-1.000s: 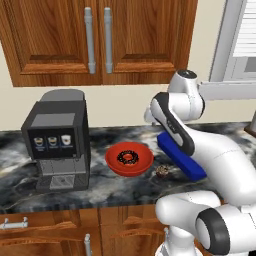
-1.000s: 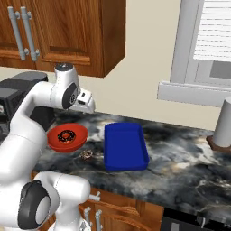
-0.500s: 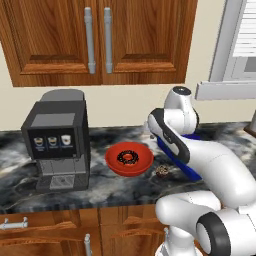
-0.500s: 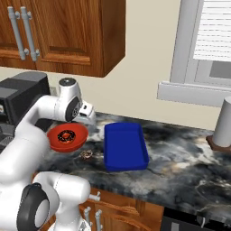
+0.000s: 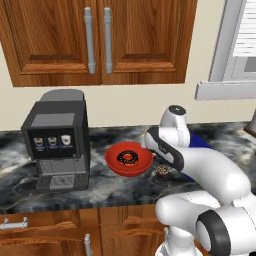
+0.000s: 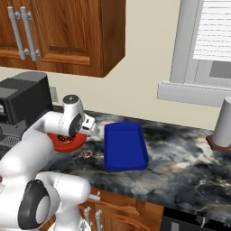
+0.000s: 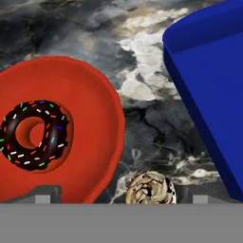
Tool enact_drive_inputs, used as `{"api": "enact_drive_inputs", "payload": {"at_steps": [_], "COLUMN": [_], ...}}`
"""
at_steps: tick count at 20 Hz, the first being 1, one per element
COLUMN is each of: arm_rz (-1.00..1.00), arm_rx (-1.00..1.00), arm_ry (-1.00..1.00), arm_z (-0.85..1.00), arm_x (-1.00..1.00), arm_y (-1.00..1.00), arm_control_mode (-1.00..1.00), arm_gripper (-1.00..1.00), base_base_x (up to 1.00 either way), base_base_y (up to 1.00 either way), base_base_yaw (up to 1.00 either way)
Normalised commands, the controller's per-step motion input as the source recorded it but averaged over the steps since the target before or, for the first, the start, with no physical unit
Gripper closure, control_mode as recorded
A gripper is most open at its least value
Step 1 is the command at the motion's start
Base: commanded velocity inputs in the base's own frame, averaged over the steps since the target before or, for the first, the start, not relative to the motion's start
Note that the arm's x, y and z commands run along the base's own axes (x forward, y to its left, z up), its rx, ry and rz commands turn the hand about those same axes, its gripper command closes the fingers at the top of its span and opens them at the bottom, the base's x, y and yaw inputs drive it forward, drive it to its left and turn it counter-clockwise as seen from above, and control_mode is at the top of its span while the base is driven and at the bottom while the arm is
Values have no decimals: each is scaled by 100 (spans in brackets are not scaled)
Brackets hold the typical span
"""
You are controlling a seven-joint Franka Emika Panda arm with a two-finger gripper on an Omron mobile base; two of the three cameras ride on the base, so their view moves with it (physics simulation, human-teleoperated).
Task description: Place the bowl with donut and the cupcake onto the tray.
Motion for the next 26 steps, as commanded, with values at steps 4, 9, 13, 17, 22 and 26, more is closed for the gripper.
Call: {"api": "enact_drive_inputs", "payload": {"at_steps": [4,9,13,17,22,26], "arm_rz": [0,0,0,0,2,3], "arm_rx": [0,0,0,0,1,0], "arm_ry": [0,3,9,13,9,3], "arm_z": [-2,-5,-14,-36,-32,-19], "arm_x": [39,47,22,0,0,3], "arm_y": [8,1,0,0,1,4], "arm_control_mode": [-100,-100,-100,-100,-100,-100], "arm_gripper": [-100,-100,-100,-100,-100,-100], "base_base_x": [0,0,0,0,0,0], "base_base_y": [0,0,0,0,0,0], "base_base_yaw": [0,0,0,0,0,0]}}
